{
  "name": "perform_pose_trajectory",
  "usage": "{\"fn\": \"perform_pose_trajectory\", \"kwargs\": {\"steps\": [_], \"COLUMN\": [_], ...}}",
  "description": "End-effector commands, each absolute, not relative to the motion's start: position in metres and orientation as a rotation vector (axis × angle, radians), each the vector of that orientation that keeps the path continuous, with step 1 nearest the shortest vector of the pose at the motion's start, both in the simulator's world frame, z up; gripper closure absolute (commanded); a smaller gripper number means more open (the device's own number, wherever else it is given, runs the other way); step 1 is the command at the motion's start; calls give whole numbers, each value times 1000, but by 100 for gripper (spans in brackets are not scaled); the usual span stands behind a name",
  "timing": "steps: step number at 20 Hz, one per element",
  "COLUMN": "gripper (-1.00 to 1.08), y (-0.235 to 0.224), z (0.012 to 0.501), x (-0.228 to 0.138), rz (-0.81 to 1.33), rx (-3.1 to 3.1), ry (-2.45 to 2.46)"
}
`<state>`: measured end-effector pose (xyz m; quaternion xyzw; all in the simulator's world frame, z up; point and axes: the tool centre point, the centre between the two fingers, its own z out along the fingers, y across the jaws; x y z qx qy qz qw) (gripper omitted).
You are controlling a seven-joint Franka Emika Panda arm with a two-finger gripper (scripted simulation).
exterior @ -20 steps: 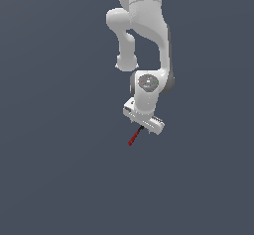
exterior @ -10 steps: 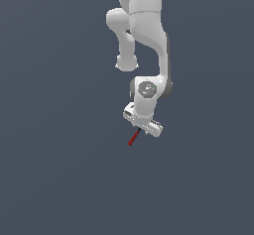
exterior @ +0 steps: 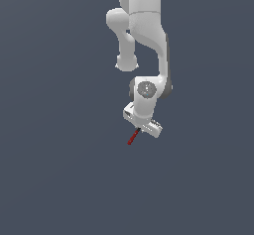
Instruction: Pick up the object and move it to a goal position.
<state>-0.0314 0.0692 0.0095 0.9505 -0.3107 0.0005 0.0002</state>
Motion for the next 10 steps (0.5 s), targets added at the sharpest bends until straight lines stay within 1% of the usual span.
{"fn": "perform_pose_trajectory", "kwargs": {"steps": [1,6,10], "gripper": [108,108,108], "y": [70,62,46], "z": [10,20,39], "x": [-32,-30,-27], "rz": [1,1,1], "rx": [2986,2986,2986], "ry": [-974,-974,-974]}}
